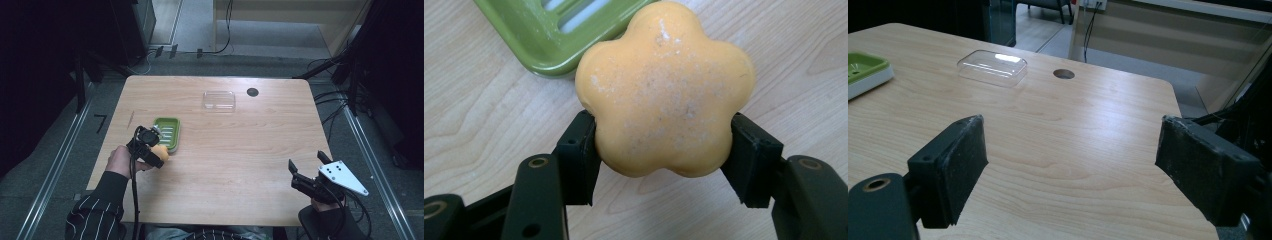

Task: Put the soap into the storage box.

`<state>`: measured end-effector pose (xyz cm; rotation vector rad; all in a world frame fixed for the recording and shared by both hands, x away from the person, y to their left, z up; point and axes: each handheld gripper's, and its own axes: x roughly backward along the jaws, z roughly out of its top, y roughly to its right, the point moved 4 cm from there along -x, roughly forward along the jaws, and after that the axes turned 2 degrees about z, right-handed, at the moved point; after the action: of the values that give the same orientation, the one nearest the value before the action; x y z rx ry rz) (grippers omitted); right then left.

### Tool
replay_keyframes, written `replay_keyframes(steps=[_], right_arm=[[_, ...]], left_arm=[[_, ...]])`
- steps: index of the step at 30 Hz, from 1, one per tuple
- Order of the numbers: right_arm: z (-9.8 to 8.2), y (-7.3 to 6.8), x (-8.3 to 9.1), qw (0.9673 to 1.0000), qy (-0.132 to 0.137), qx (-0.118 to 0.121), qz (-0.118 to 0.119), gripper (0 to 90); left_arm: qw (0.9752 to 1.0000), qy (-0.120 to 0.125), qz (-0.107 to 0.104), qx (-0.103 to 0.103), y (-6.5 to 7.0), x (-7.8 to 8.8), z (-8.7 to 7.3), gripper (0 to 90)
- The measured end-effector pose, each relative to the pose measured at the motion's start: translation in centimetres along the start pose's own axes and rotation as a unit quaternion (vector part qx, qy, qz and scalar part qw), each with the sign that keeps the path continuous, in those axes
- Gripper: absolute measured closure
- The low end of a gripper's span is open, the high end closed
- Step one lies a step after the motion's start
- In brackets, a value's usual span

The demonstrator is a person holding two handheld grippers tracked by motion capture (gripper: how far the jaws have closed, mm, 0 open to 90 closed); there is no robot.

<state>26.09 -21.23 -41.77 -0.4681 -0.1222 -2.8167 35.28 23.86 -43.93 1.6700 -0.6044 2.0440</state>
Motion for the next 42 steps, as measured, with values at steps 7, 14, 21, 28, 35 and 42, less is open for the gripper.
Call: replay_keyframes(steps=[7, 14, 21, 28, 35, 42], right_arm=[[0.0, 0.0, 0.0, 1.0, -0.002, 0.001, 0.0, 13.3], [0.0, 0.0, 0.0, 1.0, -0.003, 0.002, 0.0, 13.3], [0.0, 0.0, -0.1, 1.0, -0.003, 0.002, 0.0, 13.3], [0.0, 0.0, -0.1, 1.0, -0.003, 0.002, -0.001, 13.3], [0.0, 0.0, 0.0, 1.0, -0.003, 0.002, -0.001, 13.3], [0.0, 0.0, 0.0, 1.0, -0.004, 0.001, -0.001, 13.3]], left_arm=[[1.0, 0.007, 0.001, 0.002, -0.4, 0.4, 0.4, 39.8], [1.0, 0.006, 0.003, 0.005, -1.0, 0.2, 0.9, 39.8], [0.9999, 0.009, 0.0, 0.004, -1.3, 0.4, 1.7, 39.8], [1.0, 0.009, 0.002, 0.001, -1.9, 0.5, 2.7, 39.8], [0.9999, 0.013, 0.006, 0.0, -2.4, 0.6, 3.6, 39.8], [0.9999, 0.008, 0.006, -0.005, -2.8, 0.2, 4.4, 39.8]])
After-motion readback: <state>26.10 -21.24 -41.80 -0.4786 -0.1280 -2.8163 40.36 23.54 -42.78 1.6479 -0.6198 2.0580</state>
